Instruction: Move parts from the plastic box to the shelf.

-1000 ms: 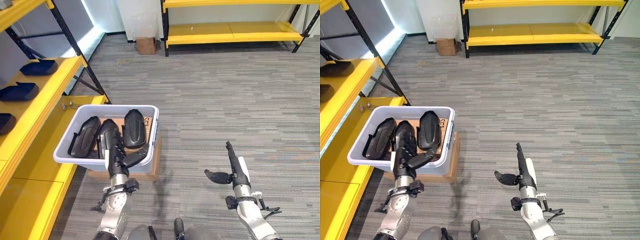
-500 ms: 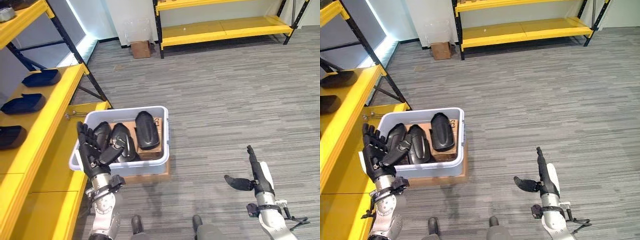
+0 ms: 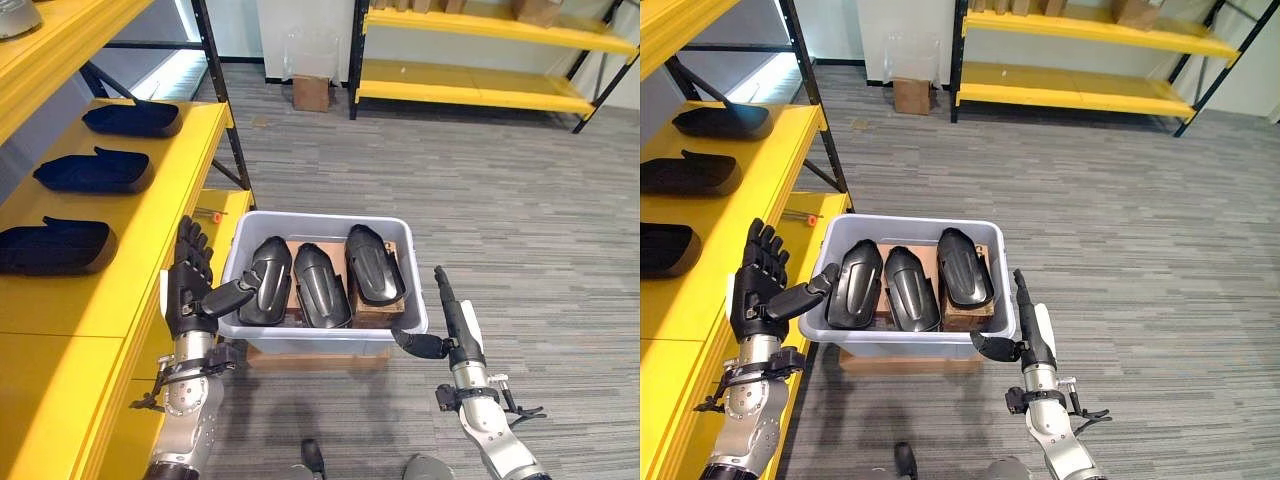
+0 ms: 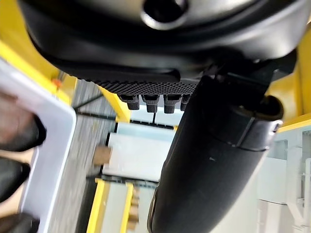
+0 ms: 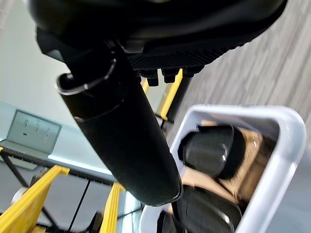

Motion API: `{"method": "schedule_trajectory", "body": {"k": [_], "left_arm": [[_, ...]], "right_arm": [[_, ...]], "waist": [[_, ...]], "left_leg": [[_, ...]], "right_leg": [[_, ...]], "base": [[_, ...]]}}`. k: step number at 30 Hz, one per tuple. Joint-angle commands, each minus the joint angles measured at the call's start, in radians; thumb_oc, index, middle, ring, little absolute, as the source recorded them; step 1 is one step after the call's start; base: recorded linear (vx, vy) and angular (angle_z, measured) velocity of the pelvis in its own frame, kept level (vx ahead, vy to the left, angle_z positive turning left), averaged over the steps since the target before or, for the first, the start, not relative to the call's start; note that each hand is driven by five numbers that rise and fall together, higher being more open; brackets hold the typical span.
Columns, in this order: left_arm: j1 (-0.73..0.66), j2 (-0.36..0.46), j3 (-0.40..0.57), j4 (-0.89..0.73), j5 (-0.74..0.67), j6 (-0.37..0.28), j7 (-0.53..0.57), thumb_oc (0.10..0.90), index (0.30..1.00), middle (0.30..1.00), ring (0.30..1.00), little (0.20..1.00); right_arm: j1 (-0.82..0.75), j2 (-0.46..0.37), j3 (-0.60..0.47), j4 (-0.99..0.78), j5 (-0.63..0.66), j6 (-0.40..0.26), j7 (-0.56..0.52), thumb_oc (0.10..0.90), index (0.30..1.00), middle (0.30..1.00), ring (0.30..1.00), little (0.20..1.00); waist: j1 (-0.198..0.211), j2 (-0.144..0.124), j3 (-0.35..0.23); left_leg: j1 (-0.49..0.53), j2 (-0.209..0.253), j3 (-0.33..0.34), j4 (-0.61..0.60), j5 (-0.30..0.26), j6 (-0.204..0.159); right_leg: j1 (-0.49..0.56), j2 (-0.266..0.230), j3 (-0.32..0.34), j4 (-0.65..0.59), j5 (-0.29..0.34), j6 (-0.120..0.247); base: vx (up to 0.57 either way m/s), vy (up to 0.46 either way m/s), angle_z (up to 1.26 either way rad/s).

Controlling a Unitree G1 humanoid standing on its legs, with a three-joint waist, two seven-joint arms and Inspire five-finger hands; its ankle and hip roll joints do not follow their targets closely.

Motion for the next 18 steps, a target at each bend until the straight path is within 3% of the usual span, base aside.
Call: {"method": "schedule_trajectory", "body": {"k": [1, 3, 5, 7, 15, 18], "left_arm": [[-0.047, -0.011, 0.005, -0.136, -0.005, -0.126, -0.027, 0.9, 1.0, 1.0, 1.0, 1.0], [-0.038, -0.014, 0.004, -0.167, -0.017, -0.125, -0.033, 0.9, 1.0, 1.0, 1.0, 1.0], [-0.033, -0.027, -0.005, -0.167, -0.063, -0.092, -0.07, 0.9, 1.0, 1.0, 1.0, 1.0], [-0.03, -0.052, -0.018, -0.154, -0.257, -0.028, -0.156, 0.9, 1.0, 1.0, 1.0, 1.0], [-0.021, -0.077, -0.07, -0.134, -0.273, -0.07, -0.207, 0.9, 1.0, 1.0, 1.0, 1.0], [-0.023, -0.073, -0.085, -0.143, -0.322, -0.026, -0.242, 0.9, 1.0, 1.0, 1.0, 1.0]], "right_arm": [[-0.045, -0.06, -0.051, -0.063, -0.018, -0.067, -0.024, 0.9, 1.0, 1.0, 1.0, 1.0], [-0.019, -0.07, -0.062, -0.092, -0.021, -0.077, -0.007, 0.9, 1.0, 1.0, 1.0, 1.0], [-0.016, -0.072, -0.055, -0.084, 0.032, -0.061, 0.01, 0.9, 1.0, 1.0, 1.0, 1.0], [-0.022, -0.069, -0.053, -0.067, 0.078, -0.05, 0.02, 0.9, 1.0, 1.0, 1.0, 1.0], [-0.058, -0.118, -0.044, -0.075, 0.035, -0.043, 0.1, 0.9, 1.0, 1.0, 1.0, 1.0], [-0.081, -0.139, -0.035, -0.088, -0.033, -0.083, 0.102, 0.9, 1.0, 1.0, 1.0, 1.0]], "waist": [[-0.039, -0.033, -0.029], [-0.059, -0.037, -0.027], [-0.061, -0.037, -0.038], [-0.063, -0.03, -0.046], [-0.073, 0.007, -0.059], [-0.062, 0.011, -0.053]], "left_leg": [[0.077, 0.037, -0.062, -0.006, -0.106, -0.057], [0.075, 0.028, -0.099, -0.006, -0.131, -0.046], [0.076, 0.025, -0.085, -0.006, -0.124, -0.043], [0.085, 0.029, -0.072, -0.006, -0.12, -0.047], [0.078, 0.061, -0.019, -0.006, -0.085, -0.083], [0.056, 0.069, -0.019, -0.003, -0.069, -0.089]], "right_leg": [[-0.061, 0.053, -0.036, -0.244, 0.239, -0.011], [-0.074, 0.077, 0.038, -0.292, 0.255, -0.02], [-0.061, 0.086, 0.015, -0.291, 0.246, -0.035], [-0.039, 0.087, 0.006, -0.285, 0.224, -0.047], [0.037, 0.098, 0.019, -0.307, 0.164, -0.081], [0.042, 0.098, 0.023, -0.307, 0.155, -0.083]], "base": [[0.14, -0.155, -0.08], [0.15, -0.217, -0.07], [0.13, -0.241, 0.41], [0.14, -0.121, 0.14], [0.13, 0.01, -0.13], [0.04, -0.035, -0.25]]}}
